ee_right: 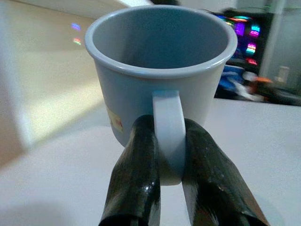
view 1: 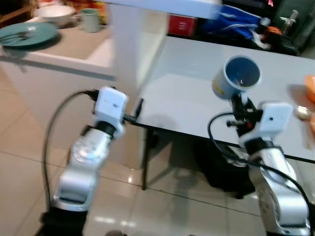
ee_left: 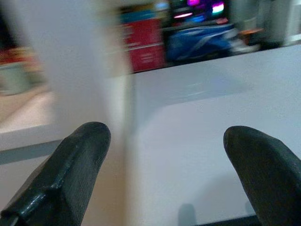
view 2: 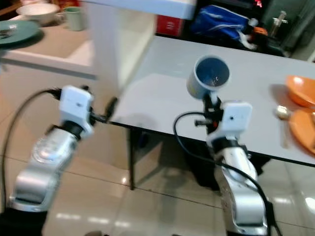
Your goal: Setting the table
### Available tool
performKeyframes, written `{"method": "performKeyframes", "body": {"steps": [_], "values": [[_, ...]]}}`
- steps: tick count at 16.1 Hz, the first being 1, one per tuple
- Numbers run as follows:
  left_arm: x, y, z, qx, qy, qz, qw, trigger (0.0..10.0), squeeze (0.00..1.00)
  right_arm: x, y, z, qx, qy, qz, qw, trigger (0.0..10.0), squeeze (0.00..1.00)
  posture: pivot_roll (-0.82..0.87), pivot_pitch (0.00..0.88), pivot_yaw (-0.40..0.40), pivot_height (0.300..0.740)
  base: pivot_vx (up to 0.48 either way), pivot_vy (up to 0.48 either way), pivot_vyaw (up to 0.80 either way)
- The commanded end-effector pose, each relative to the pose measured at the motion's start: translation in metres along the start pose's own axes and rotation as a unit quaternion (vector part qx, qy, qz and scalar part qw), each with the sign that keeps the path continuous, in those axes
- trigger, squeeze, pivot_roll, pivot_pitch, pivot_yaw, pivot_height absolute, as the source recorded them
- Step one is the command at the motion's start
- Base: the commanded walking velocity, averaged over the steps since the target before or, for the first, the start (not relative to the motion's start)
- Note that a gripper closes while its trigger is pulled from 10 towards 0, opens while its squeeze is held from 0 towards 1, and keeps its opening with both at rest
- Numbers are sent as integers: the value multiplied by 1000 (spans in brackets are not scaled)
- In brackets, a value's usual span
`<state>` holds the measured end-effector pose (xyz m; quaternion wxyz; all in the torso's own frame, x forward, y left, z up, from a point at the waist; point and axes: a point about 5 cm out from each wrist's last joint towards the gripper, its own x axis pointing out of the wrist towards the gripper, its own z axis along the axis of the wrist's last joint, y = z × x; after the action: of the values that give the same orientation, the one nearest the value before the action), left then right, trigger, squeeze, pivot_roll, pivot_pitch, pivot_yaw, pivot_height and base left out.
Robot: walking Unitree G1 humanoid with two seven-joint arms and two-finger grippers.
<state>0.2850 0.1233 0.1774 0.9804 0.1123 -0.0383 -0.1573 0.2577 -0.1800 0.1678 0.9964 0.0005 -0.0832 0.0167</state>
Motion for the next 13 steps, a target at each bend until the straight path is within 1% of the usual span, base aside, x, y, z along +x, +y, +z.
{"method": "performKeyframes", "body": {"steps": [1,3,4,5,7,9,13], "values": [[0,2,3,12,-5,-4,1000,10000,0,2,-2,8,-7,-14,-8,1000,10000,0,8,36,-20,740,0,-480,0],[4,2,6,10,-11,-6,1000,10000,0,4,-5,11,-8,-17,-13,1000,10000,0,8,44,-15,740,0,-480,800],[5,1,7,10,-12,-7,1000,10000,0,4,-7,11,-12,-18,-15,1000,10000,0,8,42,-13,740,0,-480,800],[4,0,7,10,-12,-10,1000,10000,0,5,-10,11,-6,-19,-26,999,10000,0,7,45,-12,740,0,-480,800],[4,1,6,10,-11,-9,1000,10000,0,6,-10,14,3,-23,-28,999,10000,0,7,50,-11,740,0,-480,0],[6,2,8,12,-12,-8,1000,10000,0,8,-10,17,-10,-20,-20,1000,10000,0,8,58,-7,740,0,-480,0],[9,4,10,11,-15,-3,1000,10000,0,10,-12,19,-10,-16,-14,1000,10000,0,9,63,-8,740,0,-480,0]]}}
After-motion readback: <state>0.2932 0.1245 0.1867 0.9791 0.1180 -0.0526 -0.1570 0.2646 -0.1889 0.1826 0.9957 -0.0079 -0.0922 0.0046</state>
